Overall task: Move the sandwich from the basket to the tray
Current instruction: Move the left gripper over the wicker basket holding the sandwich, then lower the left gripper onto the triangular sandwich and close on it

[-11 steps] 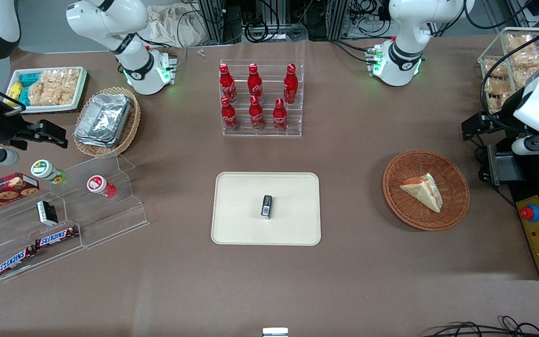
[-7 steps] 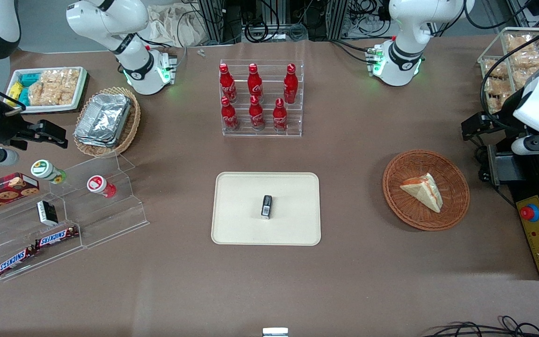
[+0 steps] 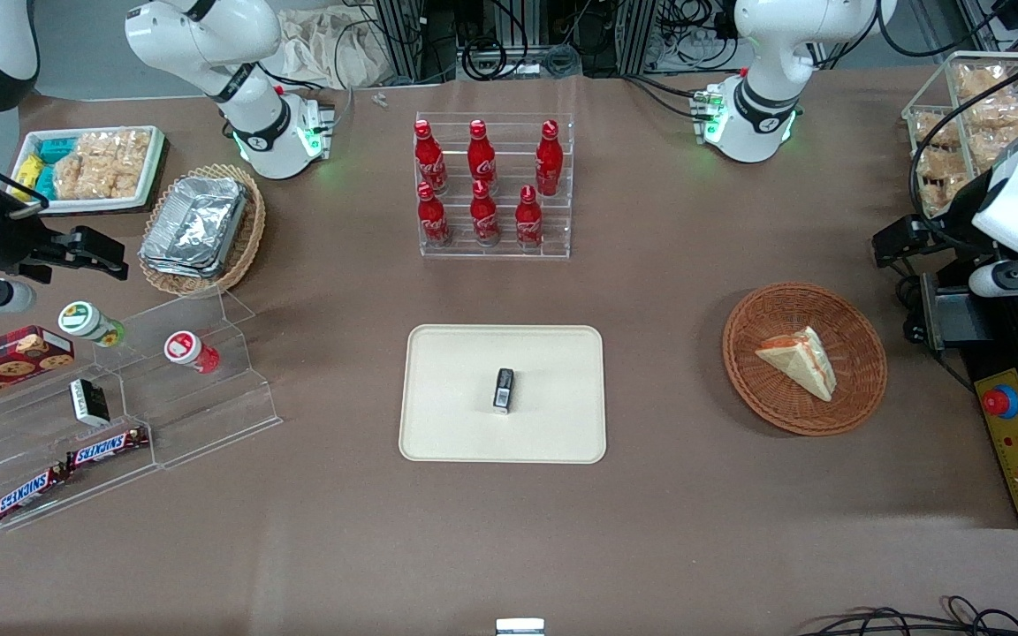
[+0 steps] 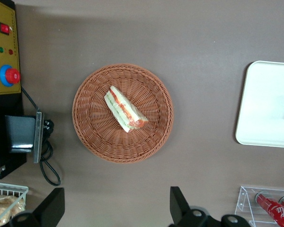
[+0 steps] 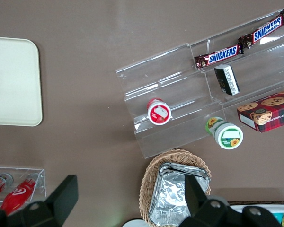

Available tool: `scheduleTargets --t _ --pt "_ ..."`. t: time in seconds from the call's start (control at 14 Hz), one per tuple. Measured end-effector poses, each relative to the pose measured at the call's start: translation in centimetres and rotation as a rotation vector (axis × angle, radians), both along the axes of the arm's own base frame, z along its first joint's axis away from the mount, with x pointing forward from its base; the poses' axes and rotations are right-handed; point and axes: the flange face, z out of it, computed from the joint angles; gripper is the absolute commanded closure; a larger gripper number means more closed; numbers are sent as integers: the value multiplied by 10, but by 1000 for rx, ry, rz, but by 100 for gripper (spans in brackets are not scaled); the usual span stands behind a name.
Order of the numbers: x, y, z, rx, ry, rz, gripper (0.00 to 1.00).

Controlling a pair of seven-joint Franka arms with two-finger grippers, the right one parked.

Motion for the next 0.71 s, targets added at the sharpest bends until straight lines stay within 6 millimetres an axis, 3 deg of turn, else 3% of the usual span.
scheduleTargets --t 0.21,0.36,0.71 --pt "2 4 -13 19 45 99 0" --pt "9 11 -37 29 96 199 0" --pt "22 33 -149 55 167 404 0"
